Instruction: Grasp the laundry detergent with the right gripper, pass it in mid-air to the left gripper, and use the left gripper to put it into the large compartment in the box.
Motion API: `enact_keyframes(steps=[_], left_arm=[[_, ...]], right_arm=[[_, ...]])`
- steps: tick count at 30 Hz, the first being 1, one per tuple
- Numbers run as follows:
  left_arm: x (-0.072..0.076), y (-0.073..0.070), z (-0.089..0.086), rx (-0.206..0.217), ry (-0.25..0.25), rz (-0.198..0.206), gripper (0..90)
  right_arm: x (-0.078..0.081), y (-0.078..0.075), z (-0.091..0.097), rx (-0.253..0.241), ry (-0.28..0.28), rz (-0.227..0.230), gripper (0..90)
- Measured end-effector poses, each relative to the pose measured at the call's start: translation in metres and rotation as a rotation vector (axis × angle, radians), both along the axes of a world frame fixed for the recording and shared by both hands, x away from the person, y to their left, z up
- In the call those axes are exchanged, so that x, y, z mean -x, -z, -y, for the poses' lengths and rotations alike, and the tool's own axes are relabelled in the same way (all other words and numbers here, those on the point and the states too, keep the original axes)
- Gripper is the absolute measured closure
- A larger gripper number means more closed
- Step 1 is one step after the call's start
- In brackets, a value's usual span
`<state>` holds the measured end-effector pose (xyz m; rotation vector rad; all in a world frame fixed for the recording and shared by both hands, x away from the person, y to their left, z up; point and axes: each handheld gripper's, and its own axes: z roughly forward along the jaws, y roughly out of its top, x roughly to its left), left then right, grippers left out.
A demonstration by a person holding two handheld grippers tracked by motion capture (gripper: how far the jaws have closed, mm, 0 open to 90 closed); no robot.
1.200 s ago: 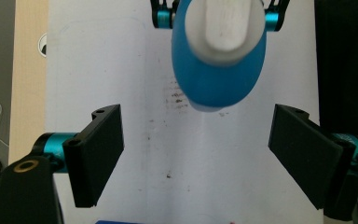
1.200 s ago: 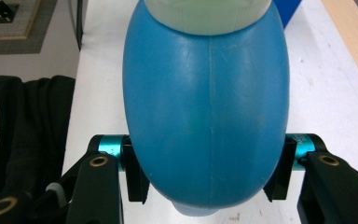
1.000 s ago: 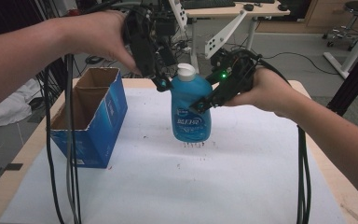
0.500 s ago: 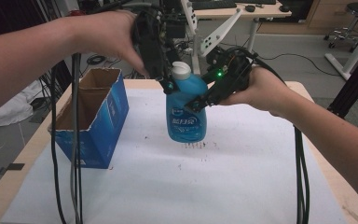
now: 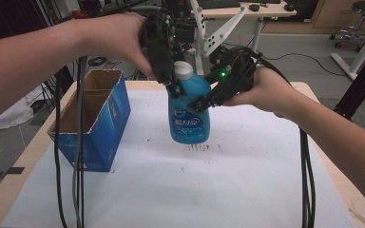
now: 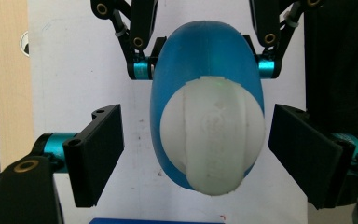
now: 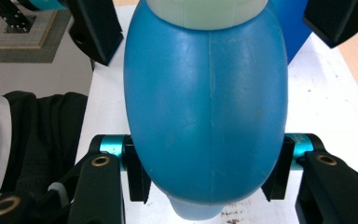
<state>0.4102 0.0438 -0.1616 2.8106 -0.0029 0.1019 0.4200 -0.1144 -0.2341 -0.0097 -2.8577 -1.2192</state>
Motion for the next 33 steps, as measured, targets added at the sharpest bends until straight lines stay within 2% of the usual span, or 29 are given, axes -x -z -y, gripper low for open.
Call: enact_keyframes(steps=[5,19,31,33], left_arm=[[0.0009,-0.0004,0.0015,0.011,-0.002,-0.002,18.3],[-0.0002,0.0026,0.0034,-0.017,-0.002,0.001,18.6],[-0.0019,0.0054,0.0071,-0.024,-0.01,-0.011,18.6],[-0.0024,0.0053,0.0077,-0.028,-0.009,-0.016,21.3]], right_arm=[[0.0008,-0.0006,0.0001,0.003,-0.001,-0.001,46.5],[0.0015,-0.0008,-0.0002,-0.005,0.001,0.001,46.5],[0.0007,-0.001,0.0009,-0.01,-0.001,-0.002,46.5],[0.0007,-0.0013,0.0011,-0.011,0.0,-0.006,46.5]])
